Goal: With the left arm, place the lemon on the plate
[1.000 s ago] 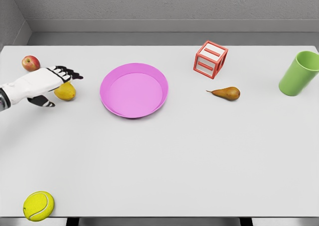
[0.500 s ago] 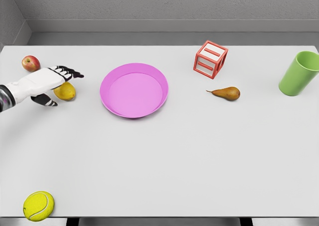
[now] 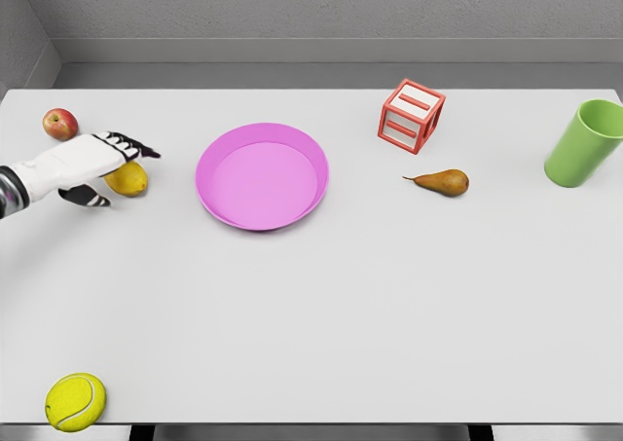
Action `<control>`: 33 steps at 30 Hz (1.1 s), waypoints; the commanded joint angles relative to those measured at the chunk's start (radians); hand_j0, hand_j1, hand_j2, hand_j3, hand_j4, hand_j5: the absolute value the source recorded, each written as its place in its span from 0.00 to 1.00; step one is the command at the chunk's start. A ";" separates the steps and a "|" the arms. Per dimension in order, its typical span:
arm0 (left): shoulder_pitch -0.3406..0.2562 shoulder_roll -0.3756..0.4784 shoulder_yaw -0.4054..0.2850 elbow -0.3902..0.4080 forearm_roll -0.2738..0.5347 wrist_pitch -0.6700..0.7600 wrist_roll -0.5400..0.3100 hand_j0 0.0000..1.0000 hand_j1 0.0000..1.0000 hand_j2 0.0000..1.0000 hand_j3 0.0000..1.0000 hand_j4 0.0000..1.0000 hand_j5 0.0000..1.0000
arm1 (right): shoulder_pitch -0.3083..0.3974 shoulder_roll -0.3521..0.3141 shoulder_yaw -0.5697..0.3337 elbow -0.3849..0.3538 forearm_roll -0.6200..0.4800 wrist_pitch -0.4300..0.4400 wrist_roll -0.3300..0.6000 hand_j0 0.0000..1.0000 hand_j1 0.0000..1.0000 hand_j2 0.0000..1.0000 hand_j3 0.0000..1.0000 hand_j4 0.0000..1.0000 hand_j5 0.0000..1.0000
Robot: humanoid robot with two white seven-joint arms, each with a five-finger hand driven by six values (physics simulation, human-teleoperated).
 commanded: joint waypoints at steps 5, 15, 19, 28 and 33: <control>0.000 0.005 0.000 0.019 -0.005 0.001 0.000 0.84 0.84 0.84 0.84 0.84 0.84 | 0.000 0.000 0.000 0.000 0.000 0.000 0.000 1.00 1.00 1.00 1.00 1.00 1.00; 0.002 0.015 0.001 0.019 -0.023 0.001 -0.001 0.75 0.75 0.75 0.75 0.75 0.75 | 0.000 0.000 0.000 0.000 0.000 0.000 0.000 1.00 1.00 1.00 1.00 1.00 1.00; -0.002 0.011 0.004 0.017 -0.011 0.001 0.000 0.75 0.75 0.75 0.75 0.75 0.75 | 0.000 0.000 0.000 0.000 0.000 0.000 0.000 1.00 1.00 1.00 1.00 1.00 1.00; -0.003 0.003 0.003 0.011 -0.009 0.001 0.002 0.62 0.62 0.62 0.62 0.62 0.62 | 0.000 0.000 0.000 0.000 0.000 0.000 0.000 1.00 1.00 1.00 1.00 1.00 1.00; -0.003 0.005 0.004 0.009 -0.008 0.001 0.002 0.56 0.56 0.56 0.56 0.56 0.56 | 0.000 0.000 0.000 0.000 0.000 0.000 0.000 1.00 1.00 1.00 1.00 1.00 1.00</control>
